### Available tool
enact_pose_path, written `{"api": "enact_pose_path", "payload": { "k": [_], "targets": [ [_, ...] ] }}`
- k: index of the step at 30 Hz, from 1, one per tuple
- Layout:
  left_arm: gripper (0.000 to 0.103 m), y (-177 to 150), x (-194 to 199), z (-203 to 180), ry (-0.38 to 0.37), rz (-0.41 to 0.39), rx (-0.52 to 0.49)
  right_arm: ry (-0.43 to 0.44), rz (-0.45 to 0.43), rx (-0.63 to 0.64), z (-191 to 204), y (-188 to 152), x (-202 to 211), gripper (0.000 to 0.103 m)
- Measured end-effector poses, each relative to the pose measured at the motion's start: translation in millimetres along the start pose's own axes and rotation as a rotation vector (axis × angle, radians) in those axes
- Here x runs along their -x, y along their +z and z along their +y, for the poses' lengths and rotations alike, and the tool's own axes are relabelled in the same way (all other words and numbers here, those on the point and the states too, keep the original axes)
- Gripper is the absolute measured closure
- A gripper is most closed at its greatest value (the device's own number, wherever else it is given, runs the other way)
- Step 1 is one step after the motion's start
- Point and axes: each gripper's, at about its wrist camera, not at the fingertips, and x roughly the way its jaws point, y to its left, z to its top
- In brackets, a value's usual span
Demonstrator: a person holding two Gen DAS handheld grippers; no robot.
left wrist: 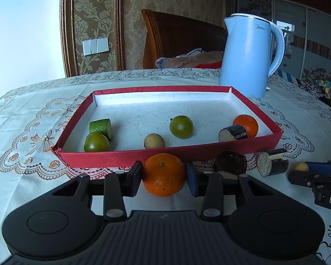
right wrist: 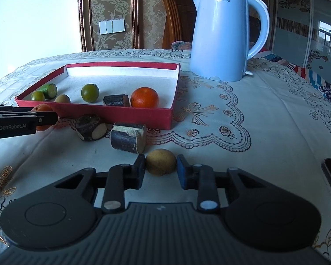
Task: Organize fruits
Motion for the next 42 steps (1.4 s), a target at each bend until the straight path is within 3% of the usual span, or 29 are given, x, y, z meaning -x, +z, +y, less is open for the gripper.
{"api": "enact_pose_path", "payload": {
  "k": [7,15,23,42],
  "targets": [
    [0.062,-2.8,11.0,2.7,0.04,-0.01,0.021,-0.008,-0.014,-0.017,-0.1,-0.7,6.5,0.075],
    [0.062,-4.6,16.7,-6.2,0.102,-0.026,0.023,0.075,-0.093,-0.05,30.6,10.6,22.1,0.074],
    [0.062,-2.7,19.7,4.1,0.15,-0.049,0.068,0.051,-0.132,-0.033,64.8,28.5,11.0,0.074],
    [0.062,7.2,20.9,14.5,0.182,-0.091,0.11,0.026,-0.157,-0.03,82.3,44.4,-8.1,0.074]
  ]
}}
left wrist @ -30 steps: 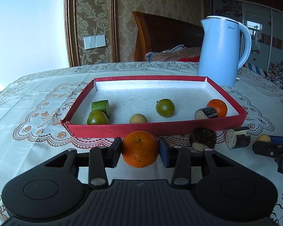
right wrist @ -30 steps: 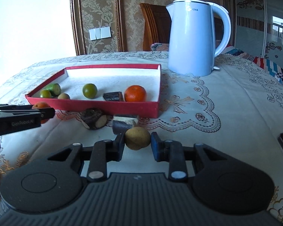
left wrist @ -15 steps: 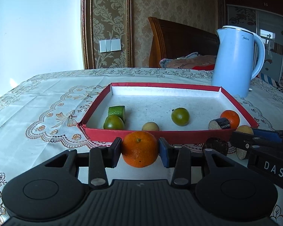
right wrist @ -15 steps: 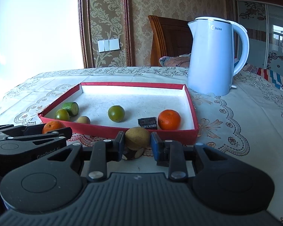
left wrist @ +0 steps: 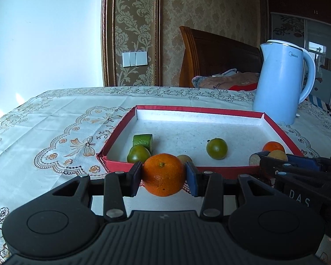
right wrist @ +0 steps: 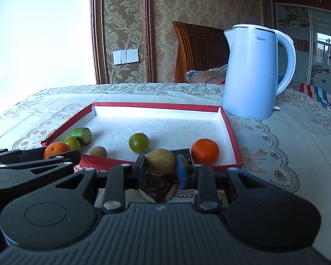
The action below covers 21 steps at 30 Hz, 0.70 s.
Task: Organize fruits
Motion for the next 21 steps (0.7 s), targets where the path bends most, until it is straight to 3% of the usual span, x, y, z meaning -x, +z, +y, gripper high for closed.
{"api": "enact_pose_path", "payload": {
  "k": [8,21],
  "targets": [
    [0.062,-2.4,-8.5,-2.7,0.042,-0.015,-0.021,0.0,0.009,-0.012,1.4,-2.5,-6.3,0.074],
    [0.062,-6.9,-17.3,-1.9,0.045,0.016,-0.023,0.003,0.027,-0.023,-0.3,-8.3,-10.9,0.074]
  ]
}}
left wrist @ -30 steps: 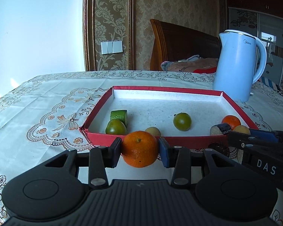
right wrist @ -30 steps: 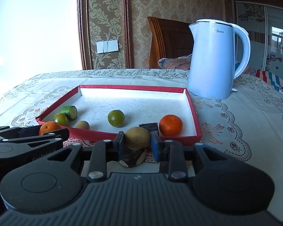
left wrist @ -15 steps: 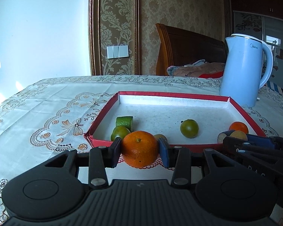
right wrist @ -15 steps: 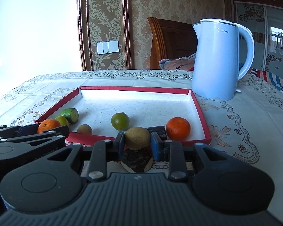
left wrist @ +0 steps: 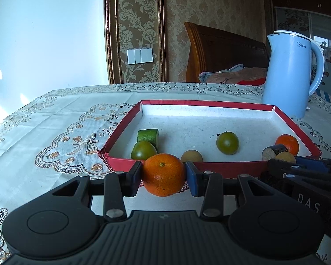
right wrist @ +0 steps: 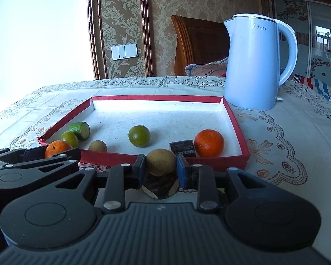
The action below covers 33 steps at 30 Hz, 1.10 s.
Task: Organize fruits
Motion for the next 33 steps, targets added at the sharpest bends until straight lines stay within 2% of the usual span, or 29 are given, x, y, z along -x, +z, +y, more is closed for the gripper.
{"api": "enact_pose_path", "payload": {
  "k": [5,33],
  "targets": [
    [0.062,-0.5,-0.9,-0.1,-0.001,0.009,0.001,-0.003,0.017,0.0,1.0,-1.3,-3.7,0.074],
    [0.062,-3.1,-0.8,-3.4,0.016,0.003,-0.022,-0.014,-0.012,0.022,1.3,4.7,-5.5,0.074]
  ]
}}
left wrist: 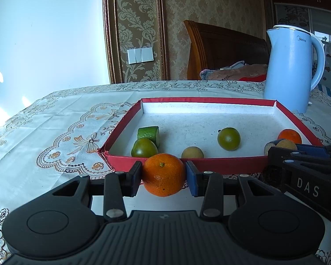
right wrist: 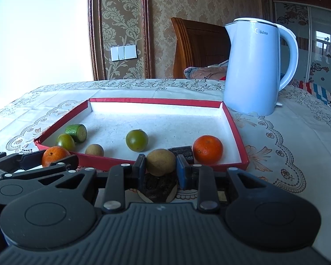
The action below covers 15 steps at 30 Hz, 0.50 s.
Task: Organize fruits
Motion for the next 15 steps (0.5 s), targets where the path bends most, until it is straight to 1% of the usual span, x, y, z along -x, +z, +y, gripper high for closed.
{"api": "enact_pose_path", "payload": {
  "k": [15],
  "targets": [
    [0.062,-0.4,0.2,0.7,0.002,-0.003,0.001,0.003,0.001,-0.004,0.1,-0.5,-2.2,0.074]
  ]
}}
